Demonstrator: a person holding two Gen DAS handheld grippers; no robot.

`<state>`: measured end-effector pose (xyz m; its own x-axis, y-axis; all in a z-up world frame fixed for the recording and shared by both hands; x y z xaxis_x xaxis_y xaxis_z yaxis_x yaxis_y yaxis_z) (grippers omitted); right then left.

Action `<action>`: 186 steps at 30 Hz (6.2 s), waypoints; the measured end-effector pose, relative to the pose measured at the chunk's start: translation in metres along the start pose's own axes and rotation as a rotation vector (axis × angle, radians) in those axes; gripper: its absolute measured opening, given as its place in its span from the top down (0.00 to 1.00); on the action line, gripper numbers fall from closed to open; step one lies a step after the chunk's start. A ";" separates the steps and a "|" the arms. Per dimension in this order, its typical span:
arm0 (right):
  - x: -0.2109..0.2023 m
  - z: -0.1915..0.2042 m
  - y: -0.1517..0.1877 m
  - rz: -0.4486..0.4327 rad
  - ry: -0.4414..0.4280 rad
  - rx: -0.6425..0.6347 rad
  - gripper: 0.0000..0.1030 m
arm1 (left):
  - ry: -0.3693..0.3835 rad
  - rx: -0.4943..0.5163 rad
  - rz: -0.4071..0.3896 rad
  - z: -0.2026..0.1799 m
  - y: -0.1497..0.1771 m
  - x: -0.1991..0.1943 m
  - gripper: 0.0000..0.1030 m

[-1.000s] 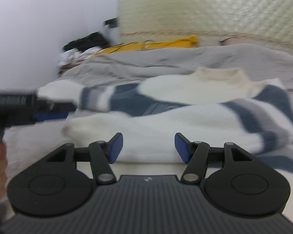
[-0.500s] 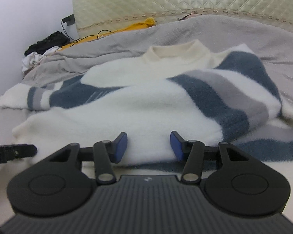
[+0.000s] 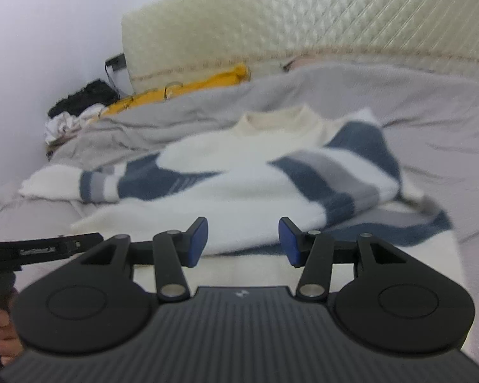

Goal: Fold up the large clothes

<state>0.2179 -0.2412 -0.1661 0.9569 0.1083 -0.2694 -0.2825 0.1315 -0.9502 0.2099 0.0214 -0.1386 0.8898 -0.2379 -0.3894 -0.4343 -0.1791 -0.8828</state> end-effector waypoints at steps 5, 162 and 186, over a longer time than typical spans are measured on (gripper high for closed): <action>-0.043 0.012 -0.003 -0.028 0.000 0.008 0.49 | -0.065 -0.079 -0.022 0.018 -0.011 -0.010 0.52; 0.014 -0.081 0.043 0.039 0.162 0.060 0.67 | 0.087 0.028 0.095 -0.059 0.005 0.084 0.39; -0.083 -0.154 0.082 0.258 0.241 0.725 0.23 | -0.198 -0.518 0.296 0.096 0.035 -0.032 0.40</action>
<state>0.1260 -0.3915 -0.2464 0.8204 0.0177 -0.5715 -0.3907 0.7472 -0.5377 0.1794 0.1144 -0.1818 0.7091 -0.1760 -0.6828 -0.6337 -0.5838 -0.5076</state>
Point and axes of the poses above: each gripper's, at about its wrist camera, not at the fingertips, and x roughly the way its jaws point, z to its left, y to its underside, the point moved 1 cm from there along x, roughly the way its jaws point, and after that the axes turned 9 degrees about -z, right-handed, at the moved point
